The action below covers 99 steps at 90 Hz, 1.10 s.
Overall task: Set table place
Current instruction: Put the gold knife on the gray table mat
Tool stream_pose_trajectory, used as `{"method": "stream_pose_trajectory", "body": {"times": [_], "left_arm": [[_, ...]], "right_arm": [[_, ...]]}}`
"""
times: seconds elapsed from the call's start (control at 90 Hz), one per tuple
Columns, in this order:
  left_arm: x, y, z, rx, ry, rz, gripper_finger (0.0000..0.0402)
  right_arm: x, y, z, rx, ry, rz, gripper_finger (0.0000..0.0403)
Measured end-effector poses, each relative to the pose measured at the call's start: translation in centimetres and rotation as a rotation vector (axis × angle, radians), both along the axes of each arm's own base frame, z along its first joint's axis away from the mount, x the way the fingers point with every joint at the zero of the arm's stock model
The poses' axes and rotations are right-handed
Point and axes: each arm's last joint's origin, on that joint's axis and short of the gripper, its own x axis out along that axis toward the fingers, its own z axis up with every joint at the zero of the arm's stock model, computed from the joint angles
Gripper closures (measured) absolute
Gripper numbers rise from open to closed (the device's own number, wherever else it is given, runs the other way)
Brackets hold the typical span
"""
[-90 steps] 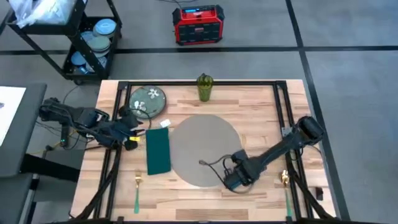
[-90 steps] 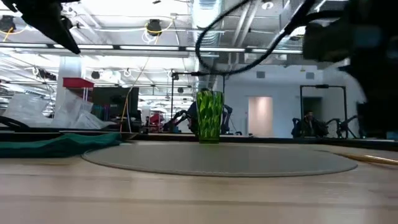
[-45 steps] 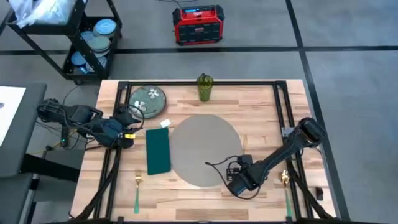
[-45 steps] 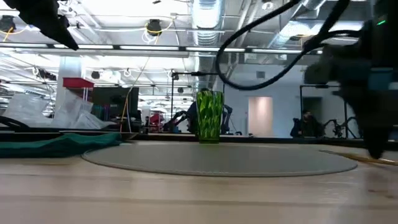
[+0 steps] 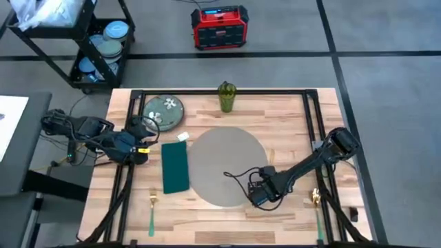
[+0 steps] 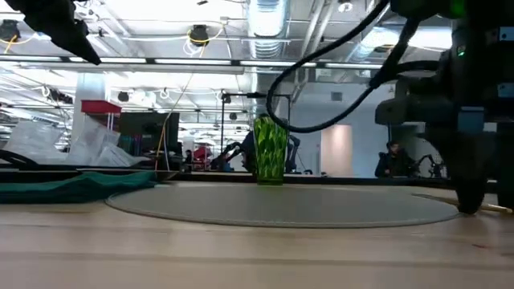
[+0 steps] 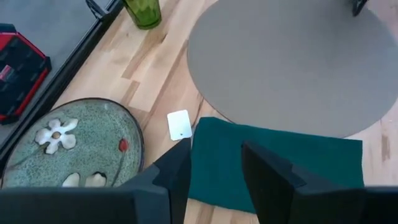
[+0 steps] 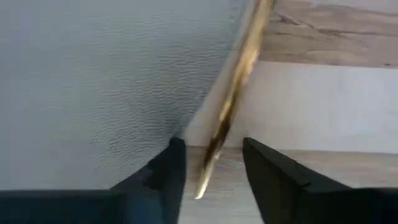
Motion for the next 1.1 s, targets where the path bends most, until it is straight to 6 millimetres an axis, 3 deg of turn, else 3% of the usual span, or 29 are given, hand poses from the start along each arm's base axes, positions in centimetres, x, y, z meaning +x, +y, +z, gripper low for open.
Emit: {"method": "stream_pose_trajectory", "body": {"times": [0.167,0.222,0.522,0.689,0.922,1.1], "left_arm": [[0.0,0.0,0.0,0.003,0.002,-0.003,0.0279],[0.0,0.0,0.0,0.008,0.004,-0.008,0.0279],[0.0,0.0,0.0,0.015,0.008,-0.013,0.0279],[0.0,0.0,0.0,0.016,0.009,-0.013,0.0279],[0.0,0.0,-0.7,0.025,0.036,-0.013,0.0279],[0.1,0.0,-1.4,0.02,0.05,-0.001,0.0279]], "right_arm": [[-0.2,0.0,0.0,0.011,0.032,-0.006,0.0381],[-0.2,0.0,0.0,0.016,0.035,0.011,0.0394],[-0.4,0.1,0.1,-0.023,0.03,0.008,0.0403],[-0.1,0.6,1.5,-0.082,0.035,0.027,0.0402],[1.1,0.8,3.4,-0.094,-0.003,0.088,0.0402],[2.6,-0.2,3.9,-0.118,-0.086,0.12,0.0403]]}}
